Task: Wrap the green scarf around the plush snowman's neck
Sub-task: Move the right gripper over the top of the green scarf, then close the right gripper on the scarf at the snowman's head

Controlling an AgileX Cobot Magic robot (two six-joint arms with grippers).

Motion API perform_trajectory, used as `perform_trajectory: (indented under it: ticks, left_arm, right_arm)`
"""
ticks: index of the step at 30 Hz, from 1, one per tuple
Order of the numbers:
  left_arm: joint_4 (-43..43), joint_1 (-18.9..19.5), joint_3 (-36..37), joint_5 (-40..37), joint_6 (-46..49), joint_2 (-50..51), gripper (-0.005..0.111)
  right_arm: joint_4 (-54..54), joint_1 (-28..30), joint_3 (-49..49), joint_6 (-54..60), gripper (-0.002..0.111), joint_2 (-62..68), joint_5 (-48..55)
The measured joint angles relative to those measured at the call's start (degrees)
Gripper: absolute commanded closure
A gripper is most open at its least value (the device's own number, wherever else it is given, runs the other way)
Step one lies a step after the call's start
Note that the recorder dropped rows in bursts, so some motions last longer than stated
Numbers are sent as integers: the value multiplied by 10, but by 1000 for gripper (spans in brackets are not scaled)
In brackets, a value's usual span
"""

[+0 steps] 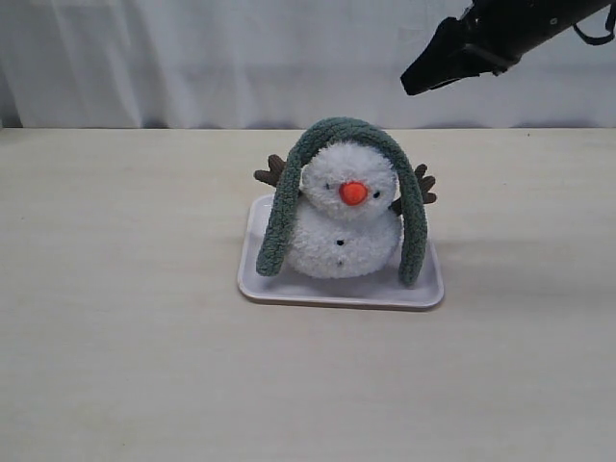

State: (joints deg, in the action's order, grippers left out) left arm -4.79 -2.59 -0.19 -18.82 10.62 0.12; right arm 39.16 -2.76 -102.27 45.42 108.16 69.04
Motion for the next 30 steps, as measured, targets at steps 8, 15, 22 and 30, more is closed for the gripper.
perform_trajectory:
  ticks: [8, 15, 22, 30]
  left_arm:
    - [0, 0, 0, -1, 0, 0, 107]
    - [0, 0, 0, -2, 0, 0, 107]
    - [0, 0, 0, -2, 0, 0, 107]
    - [0, 0, 0, -2, 0, 0, 107]
  right_arm:
    - [-124, -106, 24, 22, 61, -10, -18]
    - [-160, -126, 24, 16, 61, -1, -87]
    - [-162, -127, 24, 35, 65, 33, -102]
    - [-152, -127, 24, 59, 104, 39, -126]
